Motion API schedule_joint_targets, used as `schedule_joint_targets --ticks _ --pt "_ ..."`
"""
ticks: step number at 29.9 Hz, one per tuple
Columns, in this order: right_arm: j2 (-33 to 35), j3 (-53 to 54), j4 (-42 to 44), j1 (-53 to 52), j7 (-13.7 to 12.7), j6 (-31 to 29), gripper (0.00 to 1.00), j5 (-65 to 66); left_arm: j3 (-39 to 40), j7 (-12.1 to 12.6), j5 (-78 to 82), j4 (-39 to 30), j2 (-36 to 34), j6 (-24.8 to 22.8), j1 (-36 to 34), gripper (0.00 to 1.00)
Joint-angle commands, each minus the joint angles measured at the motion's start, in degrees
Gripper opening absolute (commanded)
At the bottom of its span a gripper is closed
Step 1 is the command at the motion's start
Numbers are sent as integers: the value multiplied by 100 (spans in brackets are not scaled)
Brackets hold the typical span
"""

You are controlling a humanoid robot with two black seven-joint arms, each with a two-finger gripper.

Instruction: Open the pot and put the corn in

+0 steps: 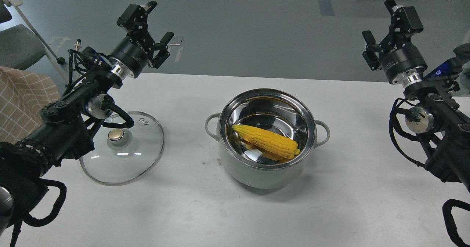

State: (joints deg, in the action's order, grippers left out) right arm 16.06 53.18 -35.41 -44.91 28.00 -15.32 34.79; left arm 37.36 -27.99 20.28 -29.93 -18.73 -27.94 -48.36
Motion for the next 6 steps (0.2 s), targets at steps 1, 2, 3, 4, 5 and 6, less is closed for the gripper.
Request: schedule_joint_targets --ticks 1,2,3,4,5,6 --pt "-50 175 8 43 0 -6 100 -16 34 -1 -111 -30 27 -6 55 98" --pt "-50 184 -1 43 0 -6 100 -16 34 -1 -146 -30 19 -6 46 98" --pt "-50 184 -1 52 0 -6 100 -77 34 -1 -234 -30 19 -6 55 98" --pt "-59 184 -1 52 0 -15 100 -121 43 -1 -278 -30 10 -6 46 98" --pt "-59 184 -1 61 0 -50 100 -209 34 -1 -374 -30 10 -6 46 98" --pt "-59 184 8 70 0 -111 100 -279 43 -1 -427 -30 10 -6 46 98"
